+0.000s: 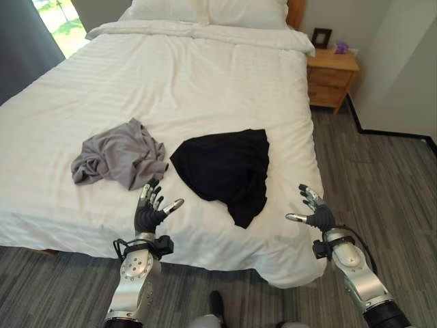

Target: Pick up bed clothes into laundry basket.

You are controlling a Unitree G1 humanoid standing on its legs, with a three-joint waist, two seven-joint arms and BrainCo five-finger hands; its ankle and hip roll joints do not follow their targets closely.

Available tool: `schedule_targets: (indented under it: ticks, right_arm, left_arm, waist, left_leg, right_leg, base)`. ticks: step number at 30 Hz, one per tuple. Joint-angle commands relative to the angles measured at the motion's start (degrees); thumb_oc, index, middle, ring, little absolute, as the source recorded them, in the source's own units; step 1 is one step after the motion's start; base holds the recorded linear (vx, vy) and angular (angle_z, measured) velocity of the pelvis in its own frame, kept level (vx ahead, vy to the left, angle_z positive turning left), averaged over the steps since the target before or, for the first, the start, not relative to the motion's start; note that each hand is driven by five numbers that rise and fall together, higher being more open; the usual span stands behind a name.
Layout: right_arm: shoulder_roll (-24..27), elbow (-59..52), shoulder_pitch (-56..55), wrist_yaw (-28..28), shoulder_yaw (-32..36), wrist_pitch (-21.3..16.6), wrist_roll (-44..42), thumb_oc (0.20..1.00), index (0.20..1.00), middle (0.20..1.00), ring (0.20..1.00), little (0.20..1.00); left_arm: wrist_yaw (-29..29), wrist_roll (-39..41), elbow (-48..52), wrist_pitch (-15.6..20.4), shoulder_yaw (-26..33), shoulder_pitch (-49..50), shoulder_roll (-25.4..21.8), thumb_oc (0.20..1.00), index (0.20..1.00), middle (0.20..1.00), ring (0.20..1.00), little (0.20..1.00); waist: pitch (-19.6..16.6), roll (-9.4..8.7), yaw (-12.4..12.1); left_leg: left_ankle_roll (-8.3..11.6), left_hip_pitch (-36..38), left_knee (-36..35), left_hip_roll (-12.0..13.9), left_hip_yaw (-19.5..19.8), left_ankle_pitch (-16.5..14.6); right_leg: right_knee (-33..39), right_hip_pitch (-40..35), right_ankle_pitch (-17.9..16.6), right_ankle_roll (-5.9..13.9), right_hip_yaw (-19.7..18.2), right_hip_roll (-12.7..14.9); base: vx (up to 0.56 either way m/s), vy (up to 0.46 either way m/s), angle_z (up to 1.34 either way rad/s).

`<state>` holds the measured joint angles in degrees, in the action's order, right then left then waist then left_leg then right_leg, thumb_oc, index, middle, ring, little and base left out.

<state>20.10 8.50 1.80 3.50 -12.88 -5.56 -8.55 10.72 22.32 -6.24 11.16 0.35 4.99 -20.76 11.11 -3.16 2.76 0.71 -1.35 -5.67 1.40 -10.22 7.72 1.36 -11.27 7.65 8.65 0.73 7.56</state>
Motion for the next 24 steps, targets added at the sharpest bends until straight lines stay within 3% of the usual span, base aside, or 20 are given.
schedule_targets:
  ticks: [1, 5, 6, 9, 10, 13, 15, 16, 19, 20, 24]
  right_arm:
    - [-0.5, -0.2, 1.2, -1.3, 3.8, -1.6, -3.7, 1.000, 1.000, 1.000, 1.000, 1.000]
    - [1.6, -1.0, 2.5, -1.6, 2.7, -1.3, -0.9, 1.000, 1.000, 1.000, 1.000, 1.000]
    - [3.3, -1.5, 3.8, -0.2, 3.1, -1.7, 1.1, 1.000, 1.000, 1.000, 1.000, 1.000]
    - [5.3, -1.8, 6.6, 2.9, 3.9, -1.7, 3.2, 1.000, 1.000, 1.000, 1.000, 1.000]
    - [5.3, -1.7, 6.7, 2.9, 3.9, -1.7, 3.2, 1.000, 1.000, 1.000, 1.000, 1.000]
    - [6.0, -4.1, 9.2, 4.1, 4.6, -1.5, 5.6, 1.000, 1.000, 1.000, 1.000, 1.000]
    - [6.0, -4.0, 9.2, 4.1, 4.5, -1.5, 5.6, 1.000, 1.000, 1.000, 1.000, 1.000]
    - [7.0, -5.7, 11.3, 6.3, 5.0, -1.2, 9.6, 1.000, 1.000, 1.000, 1.000, 1.000]
    - [7.3, -6.7, 15.2, 8.2, 4.7, -1.3, 13.3, 1.000, 1.000, 1.000, 1.000, 1.000]
    - [6.0, -7.1, 16.6, 8.7, 2.8, -0.7, 14.8, 1.000, 1.000, 1.000, 1.000, 1.000]
    - [4.5, -4.4, 21.9, 13.1, -1.9, -0.9, 23.6, 1.000, 1.000, 1.000, 1.000, 1.000]
  left_arm:
    - [-0.2, -2.5, -1.4, 1.8, 3.6, 2.0, -0.4, 1.000, 1.000, 1.000, 1.000, 1.000]
    - [0.4, -1.9, -0.2, 1.9, 5.3, 3.6, 0.5, 1.000, 1.000, 1.000, 1.000, 1.000]
    - [1.3, -0.8, 0.0, 2.2, 5.4, 2.9, 0.5, 1.000, 1.000, 1.000, 1.000, 1.000]
    - [1.5, 1.5, -0.4, 2.8, 4.4, 0.9, 0.2, 1.000, 1.000, 1.000, 1.000, 1.000]
    - [1.5, 1.5, -0.4, 2.8, 4.4, 0.9, 0.2, 1.000, 1.000, 1.000, 1.000, 1.000]
    - [1.5, 2.0, -1.2, 3.2, 5.0, 1.1, -0.5, 1.000, 1.000, 1.000, 1.000, 1.000]
    - [1.5, 2.0, -1.2, 3.1, 5.0, 1.1, -0.4, 1.000, 1.000, 1.000, 1.000, 1.000]
    - [1.5, 3.0, -0.9, 2.9, 4.9, 2.2, -0.5, 1.000, 1.000, 1.000, 1.000, 1.000]
    - [1.0, 2.8, -0.3, 2.8, 4.3, 2.5, -1.2, 1.000, 1.000, 1.000, 1.000, 1.000]
    - [3.0, -0.2, 4.5, 2.1, 1.0, 1.1, -0.2, 1.000, 1.000, 1.000, 1.000, 1.000]
    - [2.4, -5.2, 10.7, 2.2, -2.5, 1.5, 0.8, 1.000, 1.000, 1.000, 1.000, 1.000]
  waist:
    - [2.2, 0.55, -1.5]
    - [2.2, 1.00, -2.6]
    - [3.5, 0.60, -3.4]
    - [4.6, -0.14, -1.6]
    - [4.6, -0.13, -1.6]
    - [3.5, -0.99, -1.3]
    - [3.6, -0.92, -1.1]
    - [2.0, 0.60, -0.6]
    - [0.7, 1.89, -0.4]
    - [0.9, 1.71, -0.2]
    - [1.4, 0.50, -2.2]
  left_leg:
    - [1.58, 6.4, 0.7, -0.3, 6.9, -9.5]
    - [1.30, 7.1, 1.5, -1.1, 9.0, -9.4]
    - [2.43, 4.0, 6.3, -1.3, 8.0, -10.0]
    - [4.43, 1.0, 12.4, 3.4, -3.1, -10.8]
    - [4.43, 1.0, 12.5, 3.4, -3.1, -10.9]
    - [5.66, 2.8, 14.4, 7.1, -4.1, -11.8]
    - [5.75, 3.0, 14.1, 7.1, -3.9, -11.7]
    - [7.26, 6.8, 7.9, 11.6, -6.7, -8.0]
    - [7.55, 9.4, 1.8, 11.2, -6.7, -6.8]
    - [7.28, 9.9, 1.4, 10.8, -6.5, -7.4]
    - [6.09, 9.8, 0.9, 8.9, -5.5, -8.3]
  right_leg:
    - [1.4, 9.1, -8.0, -2.93, -7.8, -5.1]
    - [3.0, 7.7, -8.0, -3.45, -7.6, -5.3]
    - [3.3, 7.3, -8.0, -4.02, -5.9, -4.2]
    - [3.6, 7.2, -7.8, -3.74, 1.0, -1.0]
    - [3.6, 7.2, -7.8, -3.75, 1.0, -1.0]
    - [3.6, 6.7, -8.4, -3.13, 4.5, 1.2]
    - [3.6, 6.5, -8.3, -3.16, 4.7, 1.1]
    - [3.5, 6.8, -7.8, -2.28, 8.5, 2.0]
    - [3.2, 6.4, -8.4, -1.54, 10.9, 2.6]
    - [3.0, 6.1, -8.5, -1.45, 10.9, 2.8]
    - [2.8, 6.6, -9.8, -0.31, 10.9, 4.5]
  base:
    - [0.15, -0.111, 0.40]
    - [0.05, -0.065, 0.21]
    - [-0.12, -0.082, 0.35]
    - [-0.16, -0.017, 1.26]
    - [-0.10, 0.003, 1.28]
    - [-0.04, 0.044, 0.26]
    - [0.00, 0.106, 0.68]
    - [0.00, 0.238, 0.80]
    - [0.02, 0.259, 0.83]
    - [0.00, 0.122, 0.39]
    - [-0.02, 0.146, 0.19]
